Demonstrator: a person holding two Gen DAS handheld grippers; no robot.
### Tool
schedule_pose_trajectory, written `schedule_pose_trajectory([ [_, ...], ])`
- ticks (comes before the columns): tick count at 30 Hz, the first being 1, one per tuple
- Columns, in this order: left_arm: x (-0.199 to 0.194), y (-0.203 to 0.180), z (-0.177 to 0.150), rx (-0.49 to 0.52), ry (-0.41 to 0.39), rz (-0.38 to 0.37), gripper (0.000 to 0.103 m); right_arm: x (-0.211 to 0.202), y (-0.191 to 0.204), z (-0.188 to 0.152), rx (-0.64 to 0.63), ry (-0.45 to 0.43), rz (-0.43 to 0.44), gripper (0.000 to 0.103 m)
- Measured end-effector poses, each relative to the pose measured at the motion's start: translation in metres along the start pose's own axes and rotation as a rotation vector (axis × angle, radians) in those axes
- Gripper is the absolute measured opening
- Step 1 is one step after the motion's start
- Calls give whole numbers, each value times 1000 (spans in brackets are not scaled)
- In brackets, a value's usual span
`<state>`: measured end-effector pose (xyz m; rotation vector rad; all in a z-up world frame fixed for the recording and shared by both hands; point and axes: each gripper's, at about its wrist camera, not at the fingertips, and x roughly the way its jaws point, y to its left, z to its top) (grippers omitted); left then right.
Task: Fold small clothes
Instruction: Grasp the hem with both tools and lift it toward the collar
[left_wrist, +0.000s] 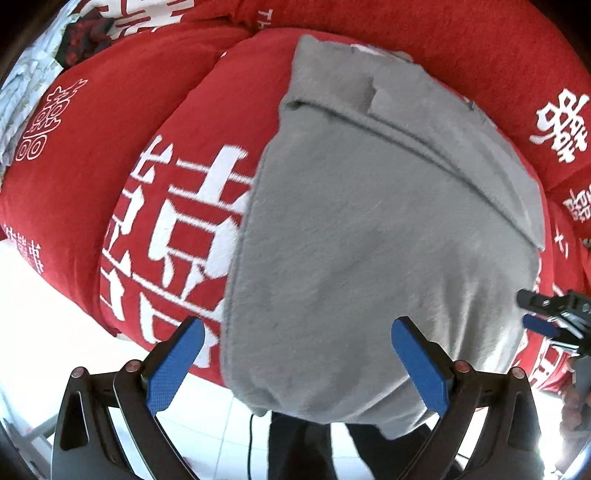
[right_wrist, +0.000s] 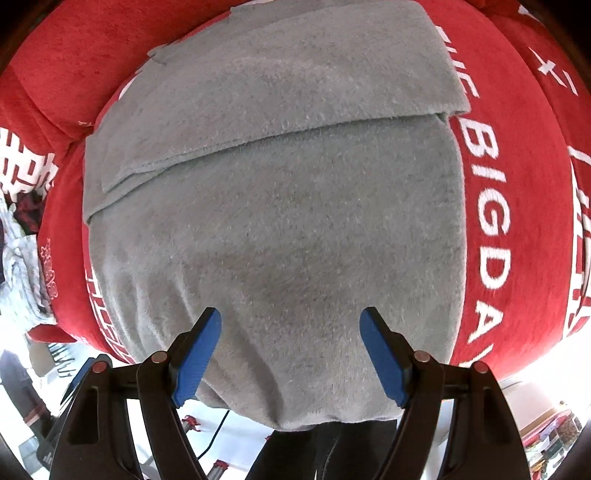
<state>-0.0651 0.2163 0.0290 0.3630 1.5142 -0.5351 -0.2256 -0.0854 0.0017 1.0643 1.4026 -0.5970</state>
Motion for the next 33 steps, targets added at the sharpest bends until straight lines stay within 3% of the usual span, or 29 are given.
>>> schedule_pose_trajectory([
  [6,13,30,-20,-5,33,17,101,-1,-19,-19,13,-16,18,80],
  [14,48,65,-42,-67,135,-67,101,18,-49,-56,19,29,70,80],
  [20,75,63,-61,-55,197,-148,101,43,-79,-96,5,117,108,80],
  [25,91,46,-82,-24,244,-186,101,75,-96,-125,-37,188,87,80],
  [32,103,25,-96,30,263,-182,101,106,-106,-135,-35,170,99,80],
  [33,102,23,-96,29,253,-175,94,107,-108,-136,-23,166,115,80],
])
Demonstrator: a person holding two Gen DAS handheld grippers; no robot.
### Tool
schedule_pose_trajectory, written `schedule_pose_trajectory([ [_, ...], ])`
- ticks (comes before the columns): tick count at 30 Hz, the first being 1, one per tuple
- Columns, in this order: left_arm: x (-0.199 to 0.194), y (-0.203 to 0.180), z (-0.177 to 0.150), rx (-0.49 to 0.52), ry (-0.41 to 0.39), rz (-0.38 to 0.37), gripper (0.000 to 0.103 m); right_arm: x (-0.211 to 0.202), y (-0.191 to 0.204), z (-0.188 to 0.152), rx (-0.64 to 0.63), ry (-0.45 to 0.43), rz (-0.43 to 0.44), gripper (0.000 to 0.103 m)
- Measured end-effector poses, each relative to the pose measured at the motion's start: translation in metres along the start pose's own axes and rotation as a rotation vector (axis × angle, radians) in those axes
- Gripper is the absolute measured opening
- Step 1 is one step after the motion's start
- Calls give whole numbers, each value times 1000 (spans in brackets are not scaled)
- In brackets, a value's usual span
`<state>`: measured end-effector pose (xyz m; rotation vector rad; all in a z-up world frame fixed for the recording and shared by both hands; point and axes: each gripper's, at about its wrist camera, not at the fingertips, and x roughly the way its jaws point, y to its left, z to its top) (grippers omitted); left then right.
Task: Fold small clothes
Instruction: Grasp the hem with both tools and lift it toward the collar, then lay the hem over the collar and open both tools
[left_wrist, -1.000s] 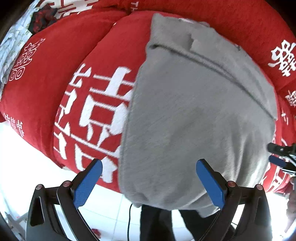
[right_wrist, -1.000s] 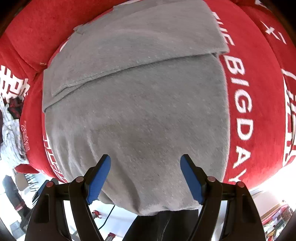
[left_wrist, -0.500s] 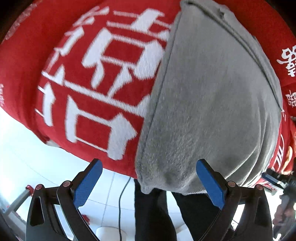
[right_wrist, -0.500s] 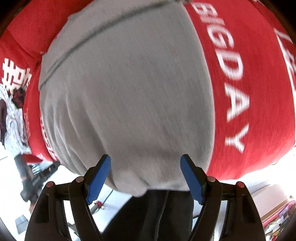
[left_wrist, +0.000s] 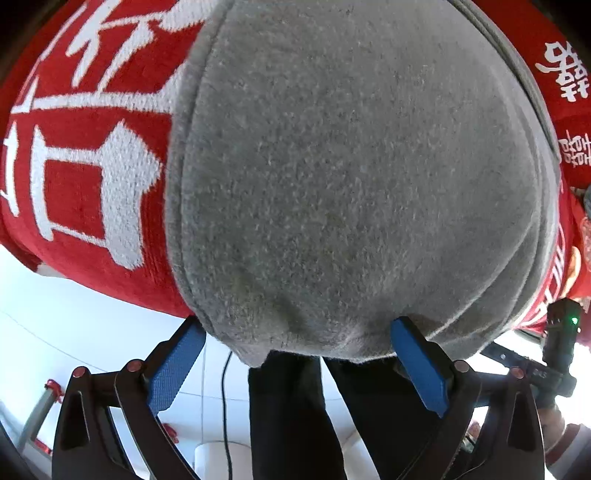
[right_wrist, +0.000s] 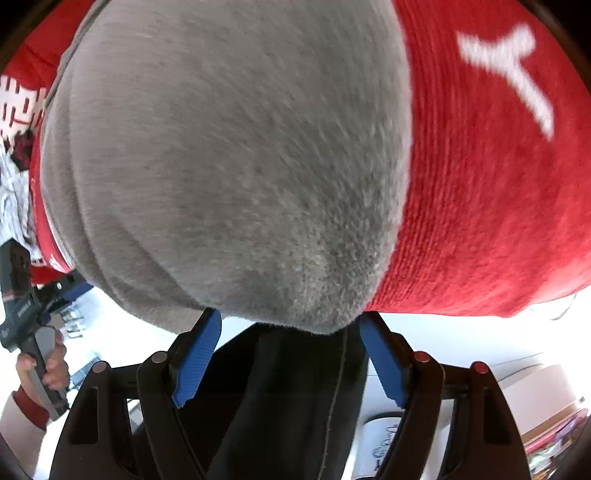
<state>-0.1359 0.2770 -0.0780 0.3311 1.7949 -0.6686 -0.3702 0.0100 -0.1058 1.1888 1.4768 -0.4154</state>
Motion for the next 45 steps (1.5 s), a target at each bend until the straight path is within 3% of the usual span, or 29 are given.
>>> schedule_pose_trajectory([
  [2,-3,-6,-2,-11,-7,-13,85,-1,-2,-3,15,-3,41,59],
  [4,-8,-13,-7,9,-17,-19,59,-5,-6,-5,44,3,74,13],
  [5,-10,-18,-11,25,-15,-24,49,-9,-7,-6,60,-2,114,10],
  [6,-13,-19,-13,36,-11,-36,23,-15,-8,-7,69,-6,147,10],
  [7,-17,-22,-16,43,-6,-66,18,-21,-8,-10,67,-15,179,10],
  [10,-35,-27,-18,38,-19,-114,18,-45,3,-9,45,-38,282,9],
  [13,-68,-36,-13,26,-81,-189,18,-75,16,0,12,-88,369,9],
  [18,-112,-48,29,11,-208,-260,18,-121,31,39,13,-220,482,8],
  [22,-130,-60,85,14,-317,-231,18,-138,36,88,55,-316,529,6],
  [26,-145,-55,136,8,-390,-141,18,-143,34,130,98,-339,476,6],
  [28,-153,-54,147,9,-428,-75,21,-144,38,148,116,-338,440,6],
  [29,-155,-46,153,11,-428,-57,28,-150,27,154,103,-313,422,6],
  [31,-161,-39,156,4,-447,16,96,-151,24,164,114,-314,389,10],
  [33,-171,-34,151,23,-504,58,99,-154,20,170,123,-318,358,10],
  [36,-169,-36,149,137,-463,73,99,-157,19,179,118,-326,321,10],
  [38,-165,-44,140,253,-434,106,99,-160,19,185,111,-328,285,22],
  [40,-161,-58,131,414,-393,161,99,-165,18,188,100,-327,268,45],
  [45,-150,-96,105,714,-313,257,99,-171,22,186,50,-309,219,47],
])
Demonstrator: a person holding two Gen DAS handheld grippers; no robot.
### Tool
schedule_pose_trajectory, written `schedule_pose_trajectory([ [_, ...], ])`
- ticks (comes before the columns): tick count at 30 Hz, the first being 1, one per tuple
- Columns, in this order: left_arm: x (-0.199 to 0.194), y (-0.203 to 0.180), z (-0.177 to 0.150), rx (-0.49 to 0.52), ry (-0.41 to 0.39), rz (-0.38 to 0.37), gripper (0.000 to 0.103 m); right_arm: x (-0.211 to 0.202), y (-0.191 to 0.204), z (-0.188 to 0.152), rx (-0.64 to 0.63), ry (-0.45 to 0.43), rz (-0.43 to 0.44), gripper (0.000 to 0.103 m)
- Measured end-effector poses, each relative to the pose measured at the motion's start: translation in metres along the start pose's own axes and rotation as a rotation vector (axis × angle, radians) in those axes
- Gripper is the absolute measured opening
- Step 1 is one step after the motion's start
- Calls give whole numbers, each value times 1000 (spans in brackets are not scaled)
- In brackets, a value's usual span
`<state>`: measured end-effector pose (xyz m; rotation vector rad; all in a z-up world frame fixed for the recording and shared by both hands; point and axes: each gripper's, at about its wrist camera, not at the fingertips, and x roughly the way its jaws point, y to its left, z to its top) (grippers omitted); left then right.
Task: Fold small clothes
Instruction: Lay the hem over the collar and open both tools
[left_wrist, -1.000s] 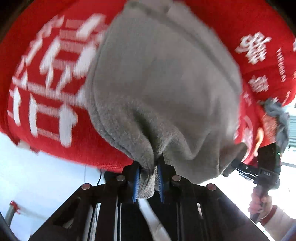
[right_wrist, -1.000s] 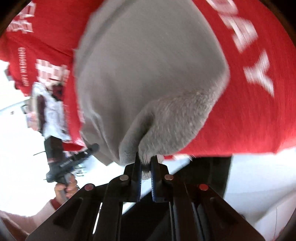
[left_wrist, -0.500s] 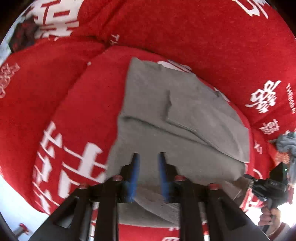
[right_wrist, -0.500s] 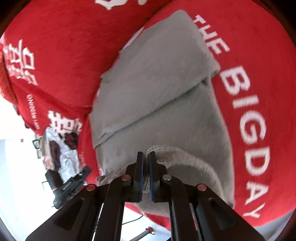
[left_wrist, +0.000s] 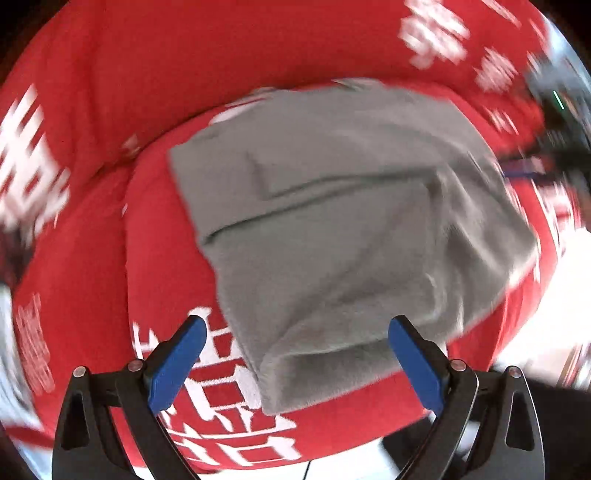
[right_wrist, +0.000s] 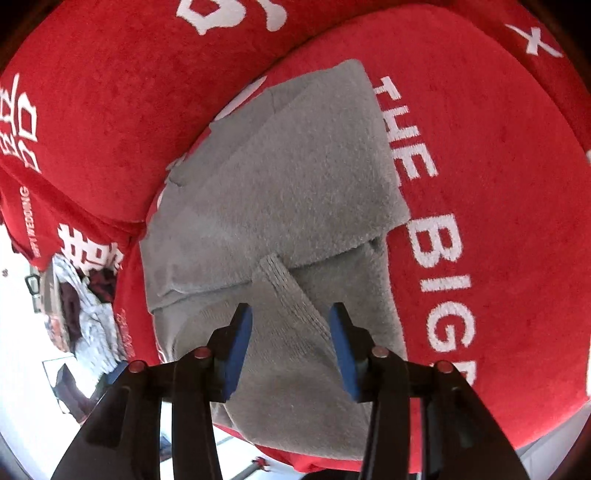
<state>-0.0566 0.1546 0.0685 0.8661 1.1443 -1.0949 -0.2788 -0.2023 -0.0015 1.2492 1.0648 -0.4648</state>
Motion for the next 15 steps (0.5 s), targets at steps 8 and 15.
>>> schedule_pose_trajectory([
  [8,27,-70,24,314,43,-5,99,15,29,2,-181,69,-80,50],
  [15,43,-83,11,409,72,26,99,35,37,10,-297,91,-167,50],
])
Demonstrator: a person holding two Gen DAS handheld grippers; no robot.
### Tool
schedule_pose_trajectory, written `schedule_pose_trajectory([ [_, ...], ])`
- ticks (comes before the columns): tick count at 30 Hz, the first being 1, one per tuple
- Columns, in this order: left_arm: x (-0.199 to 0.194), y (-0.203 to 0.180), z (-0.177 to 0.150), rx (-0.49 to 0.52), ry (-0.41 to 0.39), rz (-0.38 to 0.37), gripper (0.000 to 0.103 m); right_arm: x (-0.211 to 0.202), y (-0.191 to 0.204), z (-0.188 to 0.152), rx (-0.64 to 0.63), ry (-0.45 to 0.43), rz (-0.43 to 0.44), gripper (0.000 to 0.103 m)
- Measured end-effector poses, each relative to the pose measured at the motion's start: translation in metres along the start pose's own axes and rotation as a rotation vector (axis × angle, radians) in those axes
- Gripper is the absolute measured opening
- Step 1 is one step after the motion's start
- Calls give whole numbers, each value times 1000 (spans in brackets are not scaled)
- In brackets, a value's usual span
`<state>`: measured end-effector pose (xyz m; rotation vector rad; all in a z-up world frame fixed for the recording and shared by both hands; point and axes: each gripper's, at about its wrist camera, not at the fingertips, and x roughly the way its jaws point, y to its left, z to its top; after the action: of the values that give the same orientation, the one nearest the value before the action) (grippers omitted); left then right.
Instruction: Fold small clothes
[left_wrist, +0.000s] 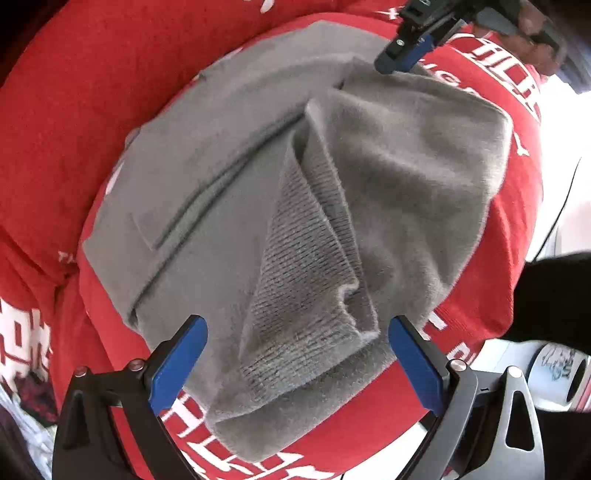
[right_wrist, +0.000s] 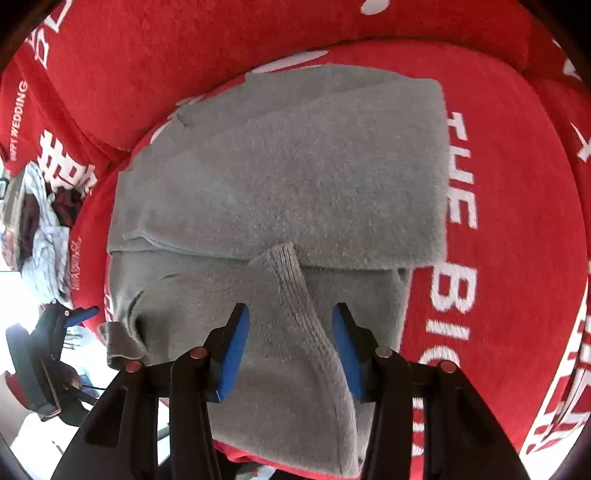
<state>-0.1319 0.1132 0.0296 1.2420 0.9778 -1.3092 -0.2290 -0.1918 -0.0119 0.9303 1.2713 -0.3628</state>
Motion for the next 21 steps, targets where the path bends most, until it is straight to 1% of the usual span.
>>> schedule_pose_trajectory([
  [1,2,2,1,-12,-5,2,96,7,1,1,-4,10,-11,50],
  [2,4,5,1,-27,-13,-1,92,13,3,1,-8,23,-32,50],
  [3,6,9,4,-50,-17,-6,70,17,5,1,-16,22,-53,50],
  [4,9,16,5,-89,-5,-39,44,17,8,0,-25,13,-64,51],
  [6,16,33,6,-189,12,-128,24,17,15,-1,-49,-2,-89,50],
  [7,16,46,4,-257,5,-176,17,17,18,-2,-54,-8,-108,38],
  [8,15,55,3,-302,-1,-210,12,17,20,-3,-54,-17,-129,23],
  [9,12,65,1,-354,-6,-242,11,18,21,-5,-52,-17,-143,7],
  [12,-4,98,-6,-491,-52,-320,11,9,31,-13,-50,-63,-179,7],
  [13,-10,106,-8,-522,-68,-334,8,2,37,-16,-58,-88,-197,7],
  [16,-30,146,-10,-642,-138,-365,8,-27,47,-19,-59,-154,-216,7],
  [18,-38,166,-5,-697,-184,-373,8,-45,52,-14,-45,-199,-212,7],
  [21,-40,197,10,-722,-236,-365,8,-74,56,10,-58,-276,-232,7],
])
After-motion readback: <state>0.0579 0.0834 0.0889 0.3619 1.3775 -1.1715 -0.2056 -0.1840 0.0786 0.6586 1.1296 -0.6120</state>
